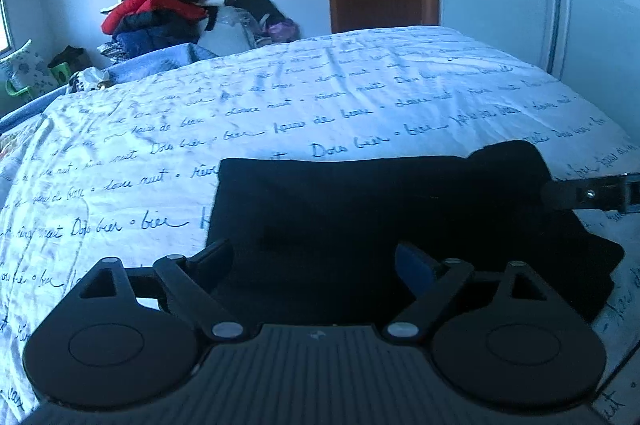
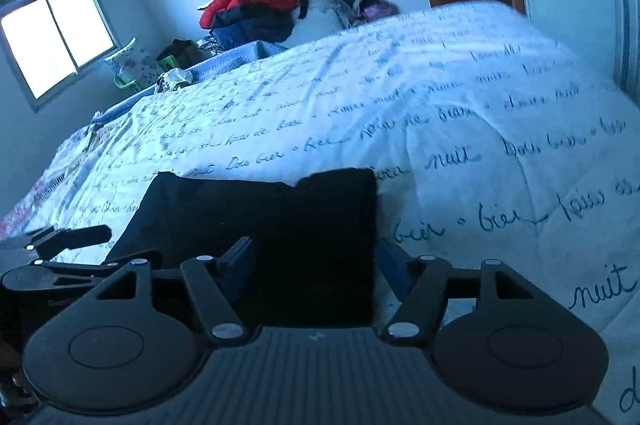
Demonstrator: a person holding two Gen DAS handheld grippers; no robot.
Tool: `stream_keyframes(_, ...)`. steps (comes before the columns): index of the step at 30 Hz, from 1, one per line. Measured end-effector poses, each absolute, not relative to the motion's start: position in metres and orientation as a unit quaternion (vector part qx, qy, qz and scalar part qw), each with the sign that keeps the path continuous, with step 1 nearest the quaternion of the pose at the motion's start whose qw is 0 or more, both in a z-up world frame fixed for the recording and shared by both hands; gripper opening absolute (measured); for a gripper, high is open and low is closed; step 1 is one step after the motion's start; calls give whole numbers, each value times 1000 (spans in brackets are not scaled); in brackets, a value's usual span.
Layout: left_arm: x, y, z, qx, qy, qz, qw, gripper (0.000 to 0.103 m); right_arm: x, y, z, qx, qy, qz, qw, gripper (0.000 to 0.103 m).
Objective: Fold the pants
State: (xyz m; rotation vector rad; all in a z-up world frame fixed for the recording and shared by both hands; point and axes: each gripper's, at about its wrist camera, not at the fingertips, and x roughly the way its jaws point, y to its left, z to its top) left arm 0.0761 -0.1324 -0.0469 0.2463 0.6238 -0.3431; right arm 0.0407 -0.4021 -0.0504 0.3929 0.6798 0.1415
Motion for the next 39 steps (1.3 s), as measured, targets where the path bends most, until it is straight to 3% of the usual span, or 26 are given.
stream_keyframes(12,92,-118,-54,116,326,-157,925,89,59,-422,-77,270,372,138,877,69)
stream_keyframes(20,122,-78,-61,24,389,-196,900,88,67,-430,-82,278,383,188,860,70)
stream_keyframes(24,139,-55,-69,-35,423,-225,877,88,67,-428,-84,274,374,221,858,83)
stream_keyframes(26,144,-45,-72,-62,427,-259,864,92,67,-427,-86,276,363,246,856,100)
stream_keyframes(27,147,-43,-73,-71,429,-275,857,96,68,-426,-87,280,357,262,852,103)
stream_keyframes(31,160,-33,-82,-106,429,-348,827,102,82,-427,-91,289,356,304,835,103)
stream_keyframes(39,173,-34,-91,-143,421,-403,800,102,108,-422,-92,297,366,328,819,103)
